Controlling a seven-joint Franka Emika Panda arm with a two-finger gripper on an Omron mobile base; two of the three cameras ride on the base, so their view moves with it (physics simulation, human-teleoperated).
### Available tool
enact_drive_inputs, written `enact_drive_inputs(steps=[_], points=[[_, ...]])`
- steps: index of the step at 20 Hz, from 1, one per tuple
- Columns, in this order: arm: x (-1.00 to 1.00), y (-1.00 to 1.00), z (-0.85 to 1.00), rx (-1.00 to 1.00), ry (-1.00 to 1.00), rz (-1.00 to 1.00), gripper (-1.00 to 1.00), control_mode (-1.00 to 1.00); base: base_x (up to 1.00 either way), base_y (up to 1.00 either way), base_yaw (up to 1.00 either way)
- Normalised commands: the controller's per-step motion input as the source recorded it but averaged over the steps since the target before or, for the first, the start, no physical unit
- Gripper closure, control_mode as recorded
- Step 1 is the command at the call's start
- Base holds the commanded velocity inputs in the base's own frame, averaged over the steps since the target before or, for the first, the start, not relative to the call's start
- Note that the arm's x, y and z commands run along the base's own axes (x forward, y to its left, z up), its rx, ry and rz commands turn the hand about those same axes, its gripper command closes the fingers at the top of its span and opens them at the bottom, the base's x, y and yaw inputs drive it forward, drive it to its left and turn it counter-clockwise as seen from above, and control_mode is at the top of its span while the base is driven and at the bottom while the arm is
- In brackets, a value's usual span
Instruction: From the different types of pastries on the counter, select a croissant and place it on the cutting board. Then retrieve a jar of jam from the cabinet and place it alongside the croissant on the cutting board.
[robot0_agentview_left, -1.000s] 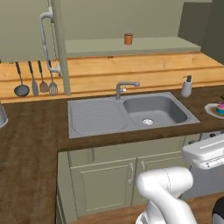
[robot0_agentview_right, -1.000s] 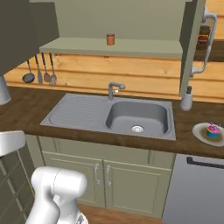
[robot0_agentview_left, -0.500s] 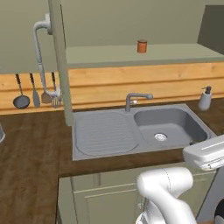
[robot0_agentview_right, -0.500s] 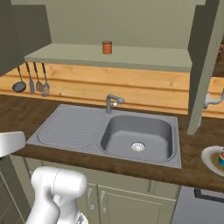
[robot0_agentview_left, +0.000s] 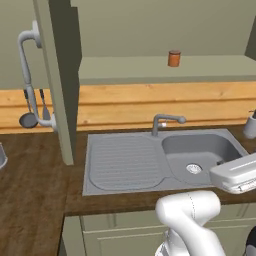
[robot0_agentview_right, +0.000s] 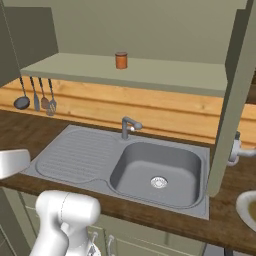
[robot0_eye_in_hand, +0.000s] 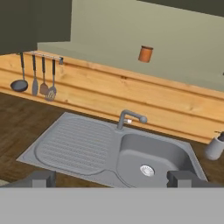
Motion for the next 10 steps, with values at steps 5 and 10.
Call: enact_drive_inputs(steps=[5, 10], points=[[0.00, 0.00, 0.00, 0.00, 0.00, 0.00, -1.00, 1.00, 0.00, 0.00, 0.00], [0.00, 0.00, 0.00, 0.00, 0.00, 0.00, -1.00, 1.00, 0.44, 0.00, 0.00]])
